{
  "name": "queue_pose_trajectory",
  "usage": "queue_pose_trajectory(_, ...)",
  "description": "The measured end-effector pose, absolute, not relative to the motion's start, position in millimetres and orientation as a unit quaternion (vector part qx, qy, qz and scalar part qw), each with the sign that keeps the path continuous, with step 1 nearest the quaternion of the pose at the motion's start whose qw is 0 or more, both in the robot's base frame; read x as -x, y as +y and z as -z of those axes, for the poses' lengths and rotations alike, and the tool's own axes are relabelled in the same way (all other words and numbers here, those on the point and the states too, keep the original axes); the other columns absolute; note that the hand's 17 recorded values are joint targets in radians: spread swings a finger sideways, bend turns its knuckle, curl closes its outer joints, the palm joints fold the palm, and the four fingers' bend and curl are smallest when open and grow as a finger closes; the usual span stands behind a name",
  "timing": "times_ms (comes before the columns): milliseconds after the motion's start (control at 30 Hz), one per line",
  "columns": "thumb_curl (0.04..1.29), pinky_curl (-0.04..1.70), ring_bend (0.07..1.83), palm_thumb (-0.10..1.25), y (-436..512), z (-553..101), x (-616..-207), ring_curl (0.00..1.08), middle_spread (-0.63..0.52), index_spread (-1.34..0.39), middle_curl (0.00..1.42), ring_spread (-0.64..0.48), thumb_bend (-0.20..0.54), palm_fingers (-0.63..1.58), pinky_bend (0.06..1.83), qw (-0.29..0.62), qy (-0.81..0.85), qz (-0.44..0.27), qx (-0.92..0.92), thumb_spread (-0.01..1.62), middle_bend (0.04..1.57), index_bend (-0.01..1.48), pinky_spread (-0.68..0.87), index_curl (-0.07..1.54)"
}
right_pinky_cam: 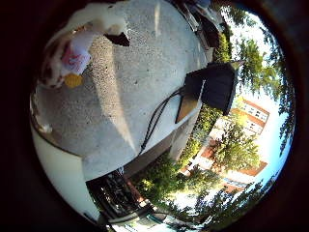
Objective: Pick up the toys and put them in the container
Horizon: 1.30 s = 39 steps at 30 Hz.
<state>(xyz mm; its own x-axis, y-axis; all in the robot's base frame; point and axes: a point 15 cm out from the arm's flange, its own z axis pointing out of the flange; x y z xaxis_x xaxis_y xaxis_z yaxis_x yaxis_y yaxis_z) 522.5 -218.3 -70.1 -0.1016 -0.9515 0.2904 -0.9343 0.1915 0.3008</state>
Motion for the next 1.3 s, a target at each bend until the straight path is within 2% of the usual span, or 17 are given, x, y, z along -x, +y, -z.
queue_pose_trajectory(100,0.47,0.58,1.22,0.91,-218.5,67.0,-515.1,0.68,-0.15,-0.54,0.73,0.02,0.041,1.14,1.18,0.222,-0.735,0.033,-0.639,1.07,1.01,0.31,0.38,0.35)
queue_pose_trajectory(167,0.50,0.62,1.25,0.94,-219.6,62.8,-506.6,0.70,-0.16,-0.59,0.76,0.00,0.043,1.12,1.23,0.231,-0.732,0.048,-0.639,1.06,1.06,0.36,0.35,0.37)
queue_pose_trajectory(333,0.56,0.71,1.33,0.98,-209.3,33.6,-490.6,0.75,-0.18,-0.72,0.85,-0.05,0.021,1.02,1.34,0.242,-0.723,0.093,-0.640,1.06,1.14,0.48,0.29,0.46)
queue_pose_trajectory(500,0.61,0.79,1.39,0.98,-180.6,-25.3,-489.6,0.79,-0.19,-0.83,0.91,-0.08,-0.010,0.93,1.40,0.230,-0.707,0.129,-0.656,1.08,1.20,0.54,0.25,0.57)
queue_pose_trajectory(700,0.66,0.85,1.47,0.95,-148.4,-120.7,-494.1,0.82,-0.19,-0.94,0.97,-0.10,-0.014,0.83,1.47,0.219,-0.686,0.122,-0.683,1.11,1.27,0.55,0.21,0.70)
queue_pose_trajectory(1000,0.71,0.91,1.55,0.94,-26.9,-252.7,-474.8,0.84,-0.19,-1.06,1.01,-0.11,-0.011,0.72,1.55,0.149,-0.622,0.131,-0.757,1.15,1.34,0.52,0.17,0.92)
queue_pose_trajectory(1300,0.74,0.93,1.58,0.95,129.2,-300.8,-449.1,0.83,-0.18,-1.12,1.02,-0.11,-0.011,0.71,1.61,0.110,-0.528,0.136,-0.831,1.16,1.38,0.47,0.15,1.14)
